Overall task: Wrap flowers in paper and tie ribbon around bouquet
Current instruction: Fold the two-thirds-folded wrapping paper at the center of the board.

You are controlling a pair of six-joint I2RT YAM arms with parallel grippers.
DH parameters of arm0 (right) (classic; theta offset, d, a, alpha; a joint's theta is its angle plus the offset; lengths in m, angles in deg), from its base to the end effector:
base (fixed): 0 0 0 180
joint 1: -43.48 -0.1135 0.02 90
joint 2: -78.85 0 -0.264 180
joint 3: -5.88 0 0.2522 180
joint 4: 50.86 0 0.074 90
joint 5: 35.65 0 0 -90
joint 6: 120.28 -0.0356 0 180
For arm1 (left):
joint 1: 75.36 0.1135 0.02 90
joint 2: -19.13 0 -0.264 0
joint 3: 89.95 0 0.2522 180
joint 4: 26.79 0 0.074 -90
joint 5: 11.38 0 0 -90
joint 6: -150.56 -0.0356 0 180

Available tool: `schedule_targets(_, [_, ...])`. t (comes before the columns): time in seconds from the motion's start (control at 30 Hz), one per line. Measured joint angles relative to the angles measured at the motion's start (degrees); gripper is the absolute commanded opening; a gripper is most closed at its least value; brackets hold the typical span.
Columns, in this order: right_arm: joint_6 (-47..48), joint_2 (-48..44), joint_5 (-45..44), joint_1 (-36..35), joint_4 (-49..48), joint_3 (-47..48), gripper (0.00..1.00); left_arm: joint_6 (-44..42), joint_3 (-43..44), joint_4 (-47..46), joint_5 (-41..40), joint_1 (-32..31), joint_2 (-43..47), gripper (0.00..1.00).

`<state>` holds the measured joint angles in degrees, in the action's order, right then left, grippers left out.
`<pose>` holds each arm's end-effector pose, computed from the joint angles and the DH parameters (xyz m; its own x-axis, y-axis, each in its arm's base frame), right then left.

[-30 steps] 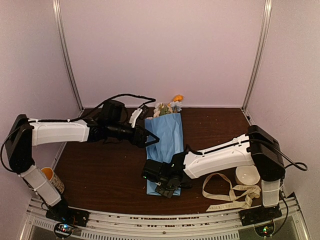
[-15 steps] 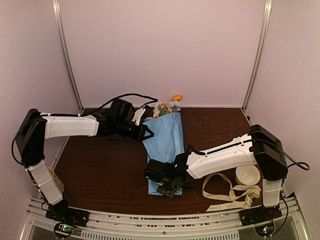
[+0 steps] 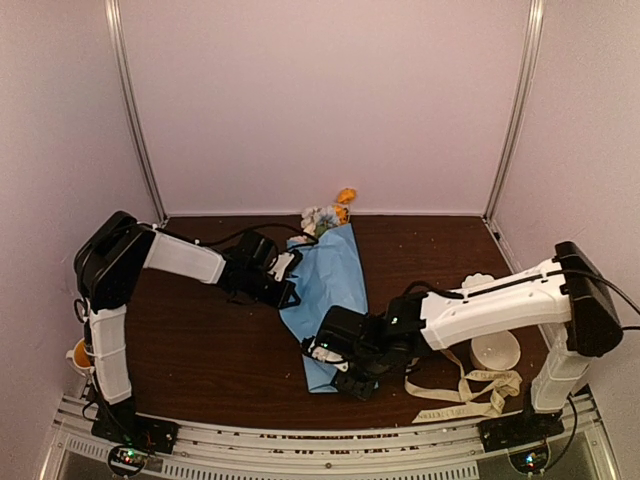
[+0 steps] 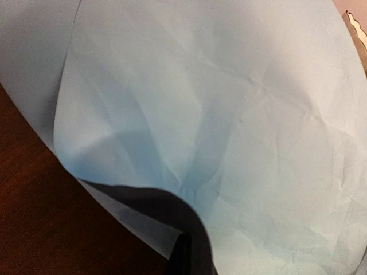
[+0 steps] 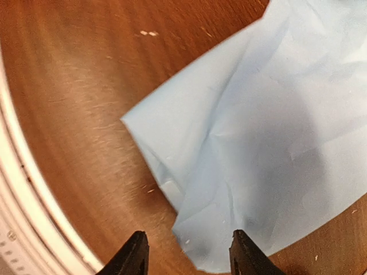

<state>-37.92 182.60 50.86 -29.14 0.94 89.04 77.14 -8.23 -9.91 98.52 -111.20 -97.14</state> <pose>0.1072 0.3353 0.1768 -0.4081 -0.8596 -0.3076 -0.9008 0.4339 -0.0173 0.3265 -0.2508 0.1232 -0.8137 0.2567 -0.5216 0.5117 0.7421 -0.4330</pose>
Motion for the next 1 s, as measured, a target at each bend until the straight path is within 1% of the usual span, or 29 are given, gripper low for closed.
schedule_targets(0.1, [0.72,-6.58,5.38,0.20,-0.57,-0.85,0.55,-0.11,-0.02,-0.55,0.66,0.00,0.00,0.00])
schedule_targets(0.17, [0.57,-10.36,9.07,0.68,-2.14,-0.90,0.52,-0.24,-0.04,-0.87,1.18,0.00,0.00,0.00])
schedule_targets(0.23, [-0.31,-12.48,11.10,1.84,-4.07,-0.87,0.48,-0.37,-0.04,-1.20,1.97,0.00,0.00,0.00])
schedule_targets(0.27, [-1.01,-12.74,11.67,2.95,-5.01,-0.85,0.47,-0.46,-0.04,-1.40,2.29,0.00,0.02,0.00])
schedule_targets(0.43, [-6.05,-10.58,10.69,9.44,-8.41,-2.73,0.46,-1.66,0.11,-1.62,3.52,0.00,0.76,0.00])
schedule_targets(0.53, [-8.50,-8.81,9.33,11.74,-9.29,-4.39,0.42,-3.17,2.64,0.22,3.28,0.00,0.68,0.00])
schedule_targets(0.73, [-11.32,-4.94,8.74,11.61,-12.61,-6.58,0.38,-5.44,10.54,1.75,3.04,0.00,-1.92,0.00])
schedule_targets(0.87, [-13.20,-2.97,9.05,11.47,-15.30,-9.73,0.35,-6.19,13.20,3.15,2.95,0.00,-4.98,0.00])
schedule_targets(1.0, [-14.56,-2.71,9.09,11.30,-17.68,-11.54,0.32,-6.45,13.38,4.33,2.32,0.02,-7.10,0.00])
